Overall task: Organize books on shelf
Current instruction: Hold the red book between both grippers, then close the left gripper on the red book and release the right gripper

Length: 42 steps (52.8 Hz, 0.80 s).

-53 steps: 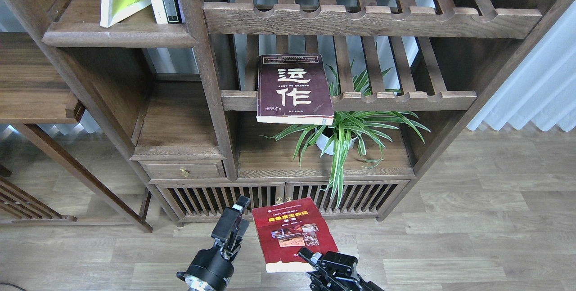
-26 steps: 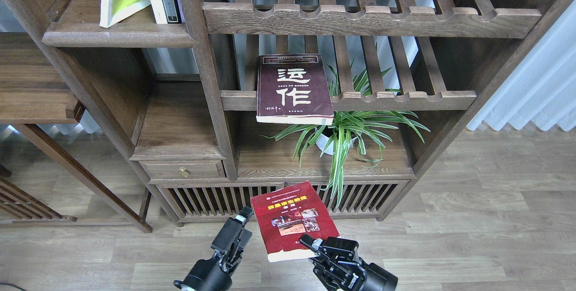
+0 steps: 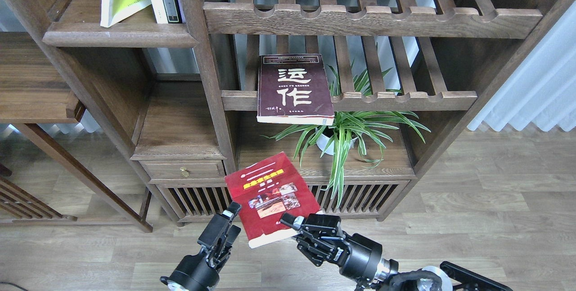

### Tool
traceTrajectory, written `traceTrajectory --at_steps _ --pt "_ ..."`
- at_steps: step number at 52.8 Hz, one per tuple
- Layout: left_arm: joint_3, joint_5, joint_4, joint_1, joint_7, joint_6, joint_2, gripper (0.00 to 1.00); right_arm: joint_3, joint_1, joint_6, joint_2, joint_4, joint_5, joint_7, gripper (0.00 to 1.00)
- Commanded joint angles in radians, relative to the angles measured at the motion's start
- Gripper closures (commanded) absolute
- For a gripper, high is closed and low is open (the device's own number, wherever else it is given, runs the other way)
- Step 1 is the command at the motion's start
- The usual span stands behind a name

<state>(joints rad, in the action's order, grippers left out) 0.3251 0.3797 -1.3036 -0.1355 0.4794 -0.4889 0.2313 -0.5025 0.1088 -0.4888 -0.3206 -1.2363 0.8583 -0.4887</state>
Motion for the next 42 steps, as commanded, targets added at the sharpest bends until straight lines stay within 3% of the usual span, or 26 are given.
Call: traceTrajectory --at_steps 1,10,17,20,24,26,27,28,29,42 --pt "0.000 0.001 -0.002 -0.003 0.001 0.000 -0.003 0.00 0.019 -0.001 0.000 0.003 0.003 -0.004 0.000 0.82" --pt "0.000 0.001 0.003 -0.009 0.001 0.000 -0.004 0.02 0.024 -0.008 0.000 0.005 0.001 -0.013 0.000 0.82" --pt "-0.004 0.001 0.009 -0.018 0.002 0.000 -0.007 0.08 0.032 -0.027 0.000 0.015 0.003 -0.044 0.000 0.82" --pt "-0.015 0.001 0.009 -0.018 0.002 0.000 -0.006 0.17 0.042 -0.041 0.000 0.023 0.005 -0.064 0.000 0.82" --pt "-0.037 0.001 0.009 -0.019 0.002 0.000 0.000 0.35 0.047 -0.046 0.000 0.028 0.005 -0.073 0.000 0.82" --pt "-0.049 0.001 0.009 -0.019 0.004 0.000 0.006 0.66 0.048 -0.050 0.000 0.029 0.006 -0.074 0.000 0.82" --pt "-0.049 0.001 0.010 -0.018 0.004 0.000 0.006 0.72 0.048 -0.050 0.000 0.029 0.005 -0.074 0.000 0.82" --pt "-0.052 0.001 0.010 -0.016 0.007 0.000 0.010 0.88 0.047 -0.052 0.000 0.029 0.005 -0.074 0.000 0.82" --pt "-0.054 0.001 0.012 -0.016 0.007 0.000 0.010 0.93 0.048 -0.052 0.000 0.029 0.005 -0.076 0.000 0.82" --pt "-0.051 -0.010 0.017 -0.019 -0.002 0.000 0.025 0.95 0.036 -0.052 0.000 0.031 0.008 -0.079 0.000 0.80"
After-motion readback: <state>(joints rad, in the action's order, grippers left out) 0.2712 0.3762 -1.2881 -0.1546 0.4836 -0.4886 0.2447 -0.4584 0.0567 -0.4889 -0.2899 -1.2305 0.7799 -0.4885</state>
